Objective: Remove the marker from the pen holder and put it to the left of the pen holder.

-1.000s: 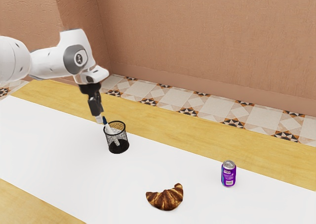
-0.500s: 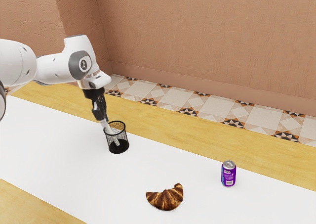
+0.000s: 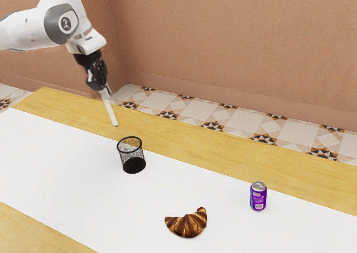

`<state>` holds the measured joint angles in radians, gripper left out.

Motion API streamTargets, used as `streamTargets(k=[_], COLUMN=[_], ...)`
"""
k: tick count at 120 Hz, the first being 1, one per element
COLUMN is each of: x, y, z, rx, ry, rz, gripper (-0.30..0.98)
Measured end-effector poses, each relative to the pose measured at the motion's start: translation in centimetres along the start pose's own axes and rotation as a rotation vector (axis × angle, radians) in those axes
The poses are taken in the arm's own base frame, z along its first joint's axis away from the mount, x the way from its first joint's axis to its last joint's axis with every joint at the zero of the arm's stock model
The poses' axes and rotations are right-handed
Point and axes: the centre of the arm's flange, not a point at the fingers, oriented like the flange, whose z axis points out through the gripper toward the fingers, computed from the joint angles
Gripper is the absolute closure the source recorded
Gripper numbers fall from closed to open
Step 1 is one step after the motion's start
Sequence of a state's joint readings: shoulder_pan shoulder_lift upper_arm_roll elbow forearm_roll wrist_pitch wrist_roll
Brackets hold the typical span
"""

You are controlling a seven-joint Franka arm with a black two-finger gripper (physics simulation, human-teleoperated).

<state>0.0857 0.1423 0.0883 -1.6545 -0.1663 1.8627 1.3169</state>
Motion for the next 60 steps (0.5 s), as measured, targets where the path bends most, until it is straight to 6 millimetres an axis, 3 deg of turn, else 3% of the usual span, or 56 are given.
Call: streamTargets(k=[11,26,41,60], x=[-0.9,-2.4,-2.5,-7.6], y=[-0.2,-1.5,-2.5,-4.7], z=[-1.6,0.3,5.0,12.6], rx=[-0.033,-0.169,-0.339,-0.527], ry=[-0.073,-0.203,-0.366,-0.541], rz=[-0.002,-0.063,-0.153,-0.408], gripper=[0.77,0.78,0.78,0.78])
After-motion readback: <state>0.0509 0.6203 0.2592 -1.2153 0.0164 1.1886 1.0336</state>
